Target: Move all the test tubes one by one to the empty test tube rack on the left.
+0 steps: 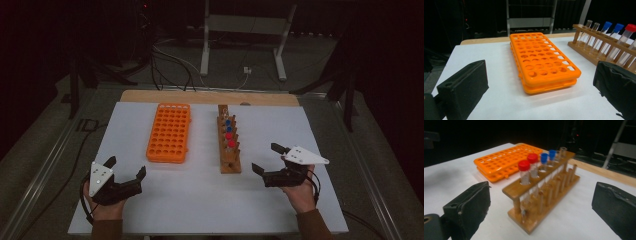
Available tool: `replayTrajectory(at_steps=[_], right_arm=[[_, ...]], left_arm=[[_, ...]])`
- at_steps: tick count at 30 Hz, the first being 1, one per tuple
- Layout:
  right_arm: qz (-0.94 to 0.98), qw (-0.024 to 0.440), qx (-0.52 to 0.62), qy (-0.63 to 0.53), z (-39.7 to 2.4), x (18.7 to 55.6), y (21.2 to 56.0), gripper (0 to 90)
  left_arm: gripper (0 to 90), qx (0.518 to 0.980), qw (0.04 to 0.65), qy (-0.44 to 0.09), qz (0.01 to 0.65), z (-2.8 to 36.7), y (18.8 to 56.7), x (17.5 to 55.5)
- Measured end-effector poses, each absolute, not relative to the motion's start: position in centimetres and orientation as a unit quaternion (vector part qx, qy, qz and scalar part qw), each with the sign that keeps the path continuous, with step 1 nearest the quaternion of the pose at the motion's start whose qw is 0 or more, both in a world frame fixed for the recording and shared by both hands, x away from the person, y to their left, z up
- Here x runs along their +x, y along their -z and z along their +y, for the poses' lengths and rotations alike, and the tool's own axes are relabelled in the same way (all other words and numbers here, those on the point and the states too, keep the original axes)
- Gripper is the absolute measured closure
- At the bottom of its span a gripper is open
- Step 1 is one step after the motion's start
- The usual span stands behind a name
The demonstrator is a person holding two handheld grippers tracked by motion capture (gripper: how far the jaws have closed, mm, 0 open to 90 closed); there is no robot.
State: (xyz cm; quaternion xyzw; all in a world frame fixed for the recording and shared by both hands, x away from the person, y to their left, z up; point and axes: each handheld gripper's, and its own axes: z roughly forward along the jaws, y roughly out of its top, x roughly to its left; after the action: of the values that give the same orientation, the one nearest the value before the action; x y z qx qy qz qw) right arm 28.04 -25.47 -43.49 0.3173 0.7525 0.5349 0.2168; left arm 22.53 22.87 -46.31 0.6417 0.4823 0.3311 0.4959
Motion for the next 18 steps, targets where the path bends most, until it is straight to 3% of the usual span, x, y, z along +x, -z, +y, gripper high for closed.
replayTrajectory(at_steps=[4,15,18], right_arm=[[0.76,0.214,0.302,-0.534,-24.0,28.9,42.9,8.8],[0.78,0.195,0.293,-0.517,-20.7,31.4,42.8,14.2],[0.787,0.196,0.304,-0.5,-19.5,32.2,43.2,25.6]], left_arm=[[0.4,0.642,0.495,-0.329,0.485,23.0,46.5,22.6],[0.4,0.643,0.493,-0.322,0.489,22.9,46.7,22.9],[0.4,0.645,0.492,-0.321,0.488,22.9,46.8,22.9]])
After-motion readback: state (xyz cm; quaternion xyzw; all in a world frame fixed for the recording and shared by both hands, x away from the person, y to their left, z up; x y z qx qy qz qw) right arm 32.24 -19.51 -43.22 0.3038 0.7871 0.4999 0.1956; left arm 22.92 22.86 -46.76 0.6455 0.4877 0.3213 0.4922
